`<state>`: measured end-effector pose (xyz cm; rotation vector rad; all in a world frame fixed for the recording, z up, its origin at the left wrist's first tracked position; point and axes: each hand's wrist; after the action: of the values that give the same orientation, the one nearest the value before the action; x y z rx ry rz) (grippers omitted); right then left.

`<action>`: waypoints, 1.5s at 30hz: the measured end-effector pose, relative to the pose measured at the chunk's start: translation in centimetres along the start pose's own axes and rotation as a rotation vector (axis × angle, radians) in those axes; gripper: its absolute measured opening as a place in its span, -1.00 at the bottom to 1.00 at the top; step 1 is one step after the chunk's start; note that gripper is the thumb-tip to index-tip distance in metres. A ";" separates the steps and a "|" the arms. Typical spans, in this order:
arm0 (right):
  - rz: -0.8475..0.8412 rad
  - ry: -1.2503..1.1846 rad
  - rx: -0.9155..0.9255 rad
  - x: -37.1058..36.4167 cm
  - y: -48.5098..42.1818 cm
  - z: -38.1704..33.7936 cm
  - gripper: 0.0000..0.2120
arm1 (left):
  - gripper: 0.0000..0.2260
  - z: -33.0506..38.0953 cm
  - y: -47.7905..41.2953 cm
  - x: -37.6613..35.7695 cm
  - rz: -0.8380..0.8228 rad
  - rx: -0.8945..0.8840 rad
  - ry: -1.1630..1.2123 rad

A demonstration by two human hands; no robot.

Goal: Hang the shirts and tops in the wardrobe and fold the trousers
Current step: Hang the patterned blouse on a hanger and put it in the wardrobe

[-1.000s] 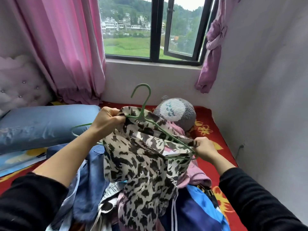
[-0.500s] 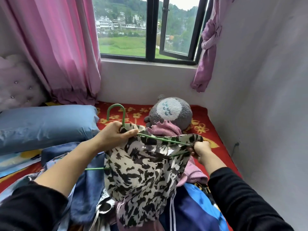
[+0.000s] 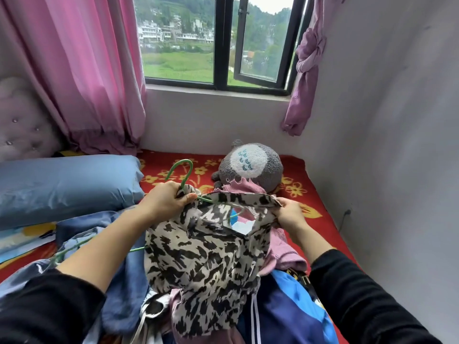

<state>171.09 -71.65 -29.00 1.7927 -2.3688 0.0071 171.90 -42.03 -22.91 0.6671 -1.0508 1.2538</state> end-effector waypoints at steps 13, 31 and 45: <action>-0.118 0.474 0.384 -2.1 2.1 -7.8 -0.64 | -0.92 -0.3 -0.1 4.6 0.244 -0.067 0.406; -0.215 0.271 0.726 -11.5 4.5 -25.3 -0.91 | -0.44 -5.6 7.2 18.2 0.421 -0.111 0.374; -0.747 0.207 0.964 -16.3 17.0 -29.7 -0.70 | -0.78 -3.3 22.2 23.5 0.850 0.194 0.289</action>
<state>163.09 -48.27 -0.30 2.7552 -1.4603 1.3306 150.76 -23.99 -6.00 0.1431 -1.0007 2.1336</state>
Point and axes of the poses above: each hand's wrist, its own y-axis away from the middle knuckle, its own x-axis out of the back of the hand, z = x × y, and after that the axes turned 8 degrees about -y, right-handed
